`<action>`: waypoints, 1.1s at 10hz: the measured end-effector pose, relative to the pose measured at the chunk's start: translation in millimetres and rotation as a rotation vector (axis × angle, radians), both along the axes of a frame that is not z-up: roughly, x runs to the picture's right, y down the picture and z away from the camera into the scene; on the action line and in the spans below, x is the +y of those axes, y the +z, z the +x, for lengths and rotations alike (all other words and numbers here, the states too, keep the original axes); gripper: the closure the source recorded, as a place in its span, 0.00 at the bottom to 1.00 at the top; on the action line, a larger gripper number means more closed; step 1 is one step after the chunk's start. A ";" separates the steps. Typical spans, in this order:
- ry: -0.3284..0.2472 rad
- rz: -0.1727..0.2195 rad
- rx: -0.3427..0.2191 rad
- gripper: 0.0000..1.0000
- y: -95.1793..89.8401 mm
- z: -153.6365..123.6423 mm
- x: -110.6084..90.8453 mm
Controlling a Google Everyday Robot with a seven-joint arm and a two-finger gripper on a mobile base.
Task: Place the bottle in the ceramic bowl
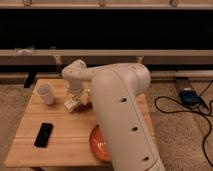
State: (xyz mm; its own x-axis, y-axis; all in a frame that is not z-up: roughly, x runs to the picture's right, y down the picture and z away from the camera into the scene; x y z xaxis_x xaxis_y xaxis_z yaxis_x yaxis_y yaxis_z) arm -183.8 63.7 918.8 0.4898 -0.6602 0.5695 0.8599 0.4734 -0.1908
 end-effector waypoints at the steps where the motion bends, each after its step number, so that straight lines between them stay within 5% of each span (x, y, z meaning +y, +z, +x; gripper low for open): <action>1: 0.000 0.000 0.000 0.20 0.0 0.0 0.0; 5: 0.000 0.000 0.000 0.20 -1.1 1.8 0.4; 9: 0.083 0.048 -0.055 0.20 -44.2 22.2 -3.4; 11: 0.089 0.052 -0.065 0.20 -50.2 20.7 -3.2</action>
State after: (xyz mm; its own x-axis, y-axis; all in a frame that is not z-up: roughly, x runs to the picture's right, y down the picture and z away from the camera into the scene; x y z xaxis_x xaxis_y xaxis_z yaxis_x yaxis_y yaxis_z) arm -163.1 60.5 868.6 0.5108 -0.6455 0.5678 0.8239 0.5561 -0.1091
